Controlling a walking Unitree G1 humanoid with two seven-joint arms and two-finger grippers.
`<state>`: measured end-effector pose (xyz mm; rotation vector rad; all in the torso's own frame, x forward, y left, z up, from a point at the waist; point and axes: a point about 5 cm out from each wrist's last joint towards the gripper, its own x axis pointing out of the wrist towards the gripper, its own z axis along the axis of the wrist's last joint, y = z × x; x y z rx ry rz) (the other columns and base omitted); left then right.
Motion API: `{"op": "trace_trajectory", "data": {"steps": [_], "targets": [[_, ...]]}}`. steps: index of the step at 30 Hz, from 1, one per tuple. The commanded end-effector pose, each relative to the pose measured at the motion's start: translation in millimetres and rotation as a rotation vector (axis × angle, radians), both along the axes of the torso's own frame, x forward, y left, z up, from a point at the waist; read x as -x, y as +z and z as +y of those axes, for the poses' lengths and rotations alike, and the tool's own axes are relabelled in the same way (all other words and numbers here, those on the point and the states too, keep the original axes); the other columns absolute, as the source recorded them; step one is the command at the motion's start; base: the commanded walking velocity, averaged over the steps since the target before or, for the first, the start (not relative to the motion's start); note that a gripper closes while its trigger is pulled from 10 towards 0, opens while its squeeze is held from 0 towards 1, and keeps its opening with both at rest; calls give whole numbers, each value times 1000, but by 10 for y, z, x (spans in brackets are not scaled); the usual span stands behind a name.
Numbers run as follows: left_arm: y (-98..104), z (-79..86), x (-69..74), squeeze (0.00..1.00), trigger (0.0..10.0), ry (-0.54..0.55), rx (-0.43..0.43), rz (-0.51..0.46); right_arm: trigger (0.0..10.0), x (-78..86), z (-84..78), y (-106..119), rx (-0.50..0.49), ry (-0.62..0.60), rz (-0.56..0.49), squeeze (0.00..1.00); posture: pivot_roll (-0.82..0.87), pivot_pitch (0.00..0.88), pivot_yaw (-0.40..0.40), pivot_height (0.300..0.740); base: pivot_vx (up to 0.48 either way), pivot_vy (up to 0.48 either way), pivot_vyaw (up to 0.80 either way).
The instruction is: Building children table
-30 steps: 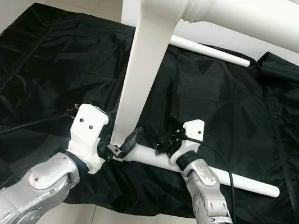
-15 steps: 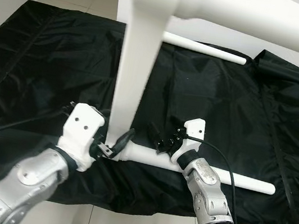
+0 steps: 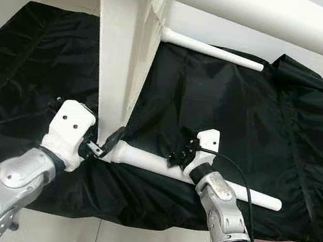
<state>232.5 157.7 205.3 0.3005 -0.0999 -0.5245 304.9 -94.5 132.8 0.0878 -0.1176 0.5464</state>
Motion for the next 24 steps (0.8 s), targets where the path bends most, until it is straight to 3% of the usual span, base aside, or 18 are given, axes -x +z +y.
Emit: {"op": "trace_trajectory", "data": {"steps": [1,6,7,8,11,18,24], "targets": [[-16,120,-35,0,10000,50,2,18,10000,14,-26,-90,15,-6,37,0,75,132,-101,740,0,0,0],[-17,77,-5,0,10000,30,52,44,10000,4,-22,-84,17,-5,35,0,78,133,-102,740,0,0,0],[-18,-11,38,0,10000,-3,141,71,10000,1,-20,-83,16,-5,35,0,79,131,-102,740,0,0,0],[-18,-11,38,0,10000,-3,141,71,10000,1,-20,-83,16,-5,35,0,79,131,-102,740,0,0,0],[36,-145,100,0,10000,-62,355,126,10000,-2,-17,-80,15,-5,35,0,78,133,-103,740,0,0,0],[85,-364,117,0,10000,-23,451,114,10000,2,-30,-87,17,-8,37,0,75,137,-103,740,0,0,0],[124,-425,75,0,10000,22,447,78,10000,4,-30,-94,18,-10,40,0,75,137,-102,740,0,0,0]]}}
